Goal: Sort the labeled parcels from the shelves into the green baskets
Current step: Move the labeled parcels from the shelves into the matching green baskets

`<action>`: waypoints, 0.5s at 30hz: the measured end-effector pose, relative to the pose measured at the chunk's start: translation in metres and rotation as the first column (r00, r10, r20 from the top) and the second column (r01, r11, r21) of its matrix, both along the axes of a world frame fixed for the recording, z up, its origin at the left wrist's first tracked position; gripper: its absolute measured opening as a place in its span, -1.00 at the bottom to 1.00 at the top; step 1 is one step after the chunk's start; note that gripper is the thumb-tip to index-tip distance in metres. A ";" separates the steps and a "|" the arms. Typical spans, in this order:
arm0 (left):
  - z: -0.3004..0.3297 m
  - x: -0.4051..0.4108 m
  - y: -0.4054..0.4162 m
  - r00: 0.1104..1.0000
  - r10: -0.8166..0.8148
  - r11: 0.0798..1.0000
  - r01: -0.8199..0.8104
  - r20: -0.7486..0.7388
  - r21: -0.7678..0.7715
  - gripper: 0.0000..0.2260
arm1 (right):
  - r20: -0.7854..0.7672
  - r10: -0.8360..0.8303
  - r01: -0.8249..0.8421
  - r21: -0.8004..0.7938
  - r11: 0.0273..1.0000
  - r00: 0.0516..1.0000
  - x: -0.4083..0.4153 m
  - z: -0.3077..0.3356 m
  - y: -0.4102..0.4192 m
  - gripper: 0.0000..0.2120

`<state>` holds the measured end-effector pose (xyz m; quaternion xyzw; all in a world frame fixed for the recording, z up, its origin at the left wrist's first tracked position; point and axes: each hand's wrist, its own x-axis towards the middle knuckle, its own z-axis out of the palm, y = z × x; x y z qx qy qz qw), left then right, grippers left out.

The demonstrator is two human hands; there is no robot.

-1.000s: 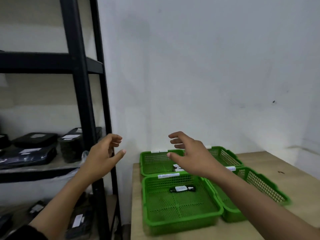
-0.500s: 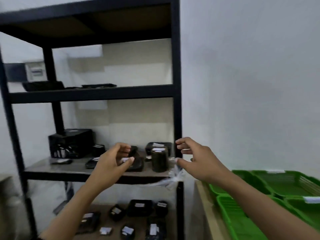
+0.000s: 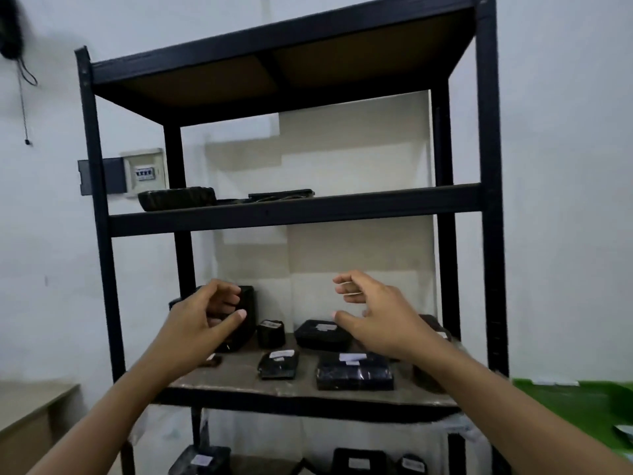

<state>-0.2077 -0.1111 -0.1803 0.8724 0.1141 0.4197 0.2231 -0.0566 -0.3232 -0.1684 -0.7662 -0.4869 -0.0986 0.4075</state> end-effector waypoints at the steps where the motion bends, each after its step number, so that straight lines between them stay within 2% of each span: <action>1: 0.005 0.006 0.010 1.000 -0.005 1.000 0.005 0.014 -0.004 -0.80 | 0.020 -0.003 0.003 0.003 1.000 1.000 0.006 0.006 0.013 -0.57; 6: 0.054 0.050 0.055 0.992 -0.064 0.998 0.062 0.109 0.029 -0.81 | 0.150 -0.039 0.027 0.085 0.996 0.988 0.046 0.051 0.074 -0.57; 10: 0.118 0.102 0.092 0.959 -0.185 0.977 0.203 0.212 -0.063 -0.85 | 0.242 -0.088 0.040 0.197 0.980 0.966 0.084 0.108 0.122 -0.61; 13: 0.158 0.143 0.124 0.966 -0.179 0.983 0.185 0.188 -0.013 -0.82 | 0.335 -0.161 0.087 0.226 0.970 0.928 0.114 0.151 0.158 -0.61; 15: 0.177 0.169 0.141 0.985 -0.117 0.993 0.115 0.130 0.026 -0.76 | 0.334 -0.200 0.148 0.175 0.973 0.921 0.134 0.176 0.182 -0.61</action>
